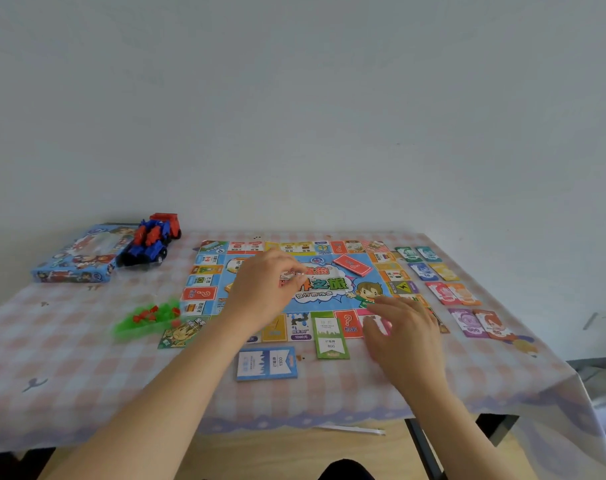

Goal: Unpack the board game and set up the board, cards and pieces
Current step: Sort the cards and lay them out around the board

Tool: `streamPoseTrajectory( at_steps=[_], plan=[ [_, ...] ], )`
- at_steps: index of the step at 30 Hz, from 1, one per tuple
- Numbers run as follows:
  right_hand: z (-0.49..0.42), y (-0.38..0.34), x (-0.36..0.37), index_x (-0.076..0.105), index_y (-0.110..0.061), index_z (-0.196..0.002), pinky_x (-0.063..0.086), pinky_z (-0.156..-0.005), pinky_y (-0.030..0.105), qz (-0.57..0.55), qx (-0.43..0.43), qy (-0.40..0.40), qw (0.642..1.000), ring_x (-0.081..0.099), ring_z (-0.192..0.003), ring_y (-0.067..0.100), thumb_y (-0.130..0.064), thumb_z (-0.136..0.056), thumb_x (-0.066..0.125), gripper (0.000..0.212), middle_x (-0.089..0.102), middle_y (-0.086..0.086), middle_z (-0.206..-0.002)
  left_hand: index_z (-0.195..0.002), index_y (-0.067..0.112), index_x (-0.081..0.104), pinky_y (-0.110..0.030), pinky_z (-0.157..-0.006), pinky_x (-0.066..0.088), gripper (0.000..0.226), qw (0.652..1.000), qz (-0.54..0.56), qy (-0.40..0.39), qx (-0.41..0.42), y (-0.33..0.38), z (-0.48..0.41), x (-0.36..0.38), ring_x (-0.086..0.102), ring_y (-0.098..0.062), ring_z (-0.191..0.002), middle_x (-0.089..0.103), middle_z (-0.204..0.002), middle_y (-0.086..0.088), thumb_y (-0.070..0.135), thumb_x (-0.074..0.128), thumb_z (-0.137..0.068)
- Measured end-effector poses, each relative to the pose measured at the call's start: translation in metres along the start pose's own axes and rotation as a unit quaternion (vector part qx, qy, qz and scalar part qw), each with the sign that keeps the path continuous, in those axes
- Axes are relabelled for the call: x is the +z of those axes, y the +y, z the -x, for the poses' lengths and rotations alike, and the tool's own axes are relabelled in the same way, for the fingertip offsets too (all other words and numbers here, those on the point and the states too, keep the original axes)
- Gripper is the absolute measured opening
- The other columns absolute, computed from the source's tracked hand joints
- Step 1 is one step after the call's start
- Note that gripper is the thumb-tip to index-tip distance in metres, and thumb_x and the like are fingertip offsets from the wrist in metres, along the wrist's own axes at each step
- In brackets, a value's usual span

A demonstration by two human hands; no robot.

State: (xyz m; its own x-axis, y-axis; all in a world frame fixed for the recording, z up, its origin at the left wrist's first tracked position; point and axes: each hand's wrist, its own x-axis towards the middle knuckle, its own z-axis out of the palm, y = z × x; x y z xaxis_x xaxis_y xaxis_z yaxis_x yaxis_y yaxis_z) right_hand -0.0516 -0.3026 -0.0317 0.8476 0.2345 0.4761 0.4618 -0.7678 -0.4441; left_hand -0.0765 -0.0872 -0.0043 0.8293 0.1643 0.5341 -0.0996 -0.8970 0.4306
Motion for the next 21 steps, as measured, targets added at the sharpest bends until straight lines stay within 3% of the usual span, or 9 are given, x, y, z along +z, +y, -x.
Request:
streamPoseTrajectory(
  at_steps=[5, 8, 11, 15, 17, 19, 21],
  plan=[
    [-0.045, -0.036, 0.005, 0.069, -0.024, -0.114, 0.043, -0.099, 0.037, -0.022, -0.011, -0.03, 0.999, 0.057, -0.111, 0.018, -0.023, -0.089, 0.057, 0.028, 0.067, -0.003, -0.119, -0.111, 0.023, 0.069, -0.028, -0.093, 0.038, 0.023, 0.996, 0.018, -0.001, -0.088, -0.031, -0.01, -0.051, 0.054, -0.013, -0.113, 0.06, -0.12, 0.002, 0.029, 0.058, -0.092],
    [-0.066, -0.056, 0.008, 0.069, -0.025, -0.112, 0.053, -0.082, 0.034, -0.056, -0.008, -0.055, 0.997, 0.059, -0.076, 0.015, -0.021, -0.089, 0.054, 0.028, 0.067, -0.001, -0.12, -0.109, 0.022, 0.068, -0.025, -0.091, 0.039, 0.021, 0.992, 0.021, 0.024, -0.124, -0.046, -0.012, -0.072, 0.055, -0.011, -0.109, 0.061, -0.119, 0.003, 0.029, 0.057, -0.092],
    [-0.078, -0.076, 0.014, 0.071, -0.023, -0.109, 0.048, -0.058, 0.024, -0.108, -0.007, -0.071, 0.992, 0.047, -0.047, 0.008, -0.016, -0.089, 0.055, 0.027, 0.065, -0.001, -0.122, -0.112, 0.024, 0.066, -0.024, -0.09, 0.039, 0.021, 0.993, 0.002, 0.006, -0.118, -0.053, -0.01, -0.085, 0.055, -0.008, -0.108, 0.06, -0.12, 0.006, 0.028, 0.057, -0.093],
    [-0.088, -0.092, 0.019, 0.072, -0.023, -0.106, 0.038, -0.046, 0.018, -0.119, -0.014, -0.081, 0.99, 0.041, -0.04, 0.006, -0.015, -0.089, 0.054, 0.026, 0.067, -0.005, -0.119, -0.114, 0.022, 0.065, -0.028, -0.091, 0.044, 0.028, 0.987, 0.03, -0.025, -0.154, -0.067, 0.0, -0.12, 0.056, -0.011, -0.11, 0.061, -0.111, 0.009, 0.027, 0.066, -0.087],
    [-0.089, -0.098, 0.022, 0.072, -0.023, -0.105, 0.039, -0.047, 0.018, -0.117, -0.023, -0.085, 0.989, 0.041, -0.038, 0.005, -0.014, -0.089, 0.054, 0.025, 0.068, -0.005, -0.117, -0.123, 0.024, 0.06, -0.032, -0.098, 0.042, 0.049, 0.975, 0.004, -0.092, -0.201, -0.082, 0.012, -0.139, 0.051, -0.015, -0.121, 0.057, -0.125, 0.007, 0.034, 0.075, -0.078],
    [-0.087, -0.101, 0.026, 0.072, -0.022, -0.105, 0.043, -0.051, 0.02, -0.115, -0.03, -0.094, 0.988, 0.042, -0.039, 0.006, -0.014, -0.089, 0.054, 0.025, 0.068, -0.003, -0.117, -0.139, 0.028, 0.044, -0.034, -0.108, 0.033, 0.082, 0.946, -0.053, -0.209, -0.242, -0.092, 0.027, -0.147, 0.037, -0.016, -0.134, 0.038, -0.147, 0.005, 0.045, 0.08, -0.067],
    [-0.083, -0.105, 0.032, 0.072, -0.021, -0.105, 0.044, -0.053, 0.022, -0.116, -0.035, -0.104, 0.987, 0.045, -0.04, 0.007, -0.014, -0.09, 0.054, 0.025, 0.068, -0.002, -0.117, -0.144, 0.03, 0.034, -0.035, -0.112, 0.027, 0.1, 0.924, -0.084, -0.275, -0.252, -0.095, 0.039, -0.146, 0.029, -0.018, -0.138, 0.026, -0.152, 0.005, 0.049, 0.083, -0.059]
  ],
)
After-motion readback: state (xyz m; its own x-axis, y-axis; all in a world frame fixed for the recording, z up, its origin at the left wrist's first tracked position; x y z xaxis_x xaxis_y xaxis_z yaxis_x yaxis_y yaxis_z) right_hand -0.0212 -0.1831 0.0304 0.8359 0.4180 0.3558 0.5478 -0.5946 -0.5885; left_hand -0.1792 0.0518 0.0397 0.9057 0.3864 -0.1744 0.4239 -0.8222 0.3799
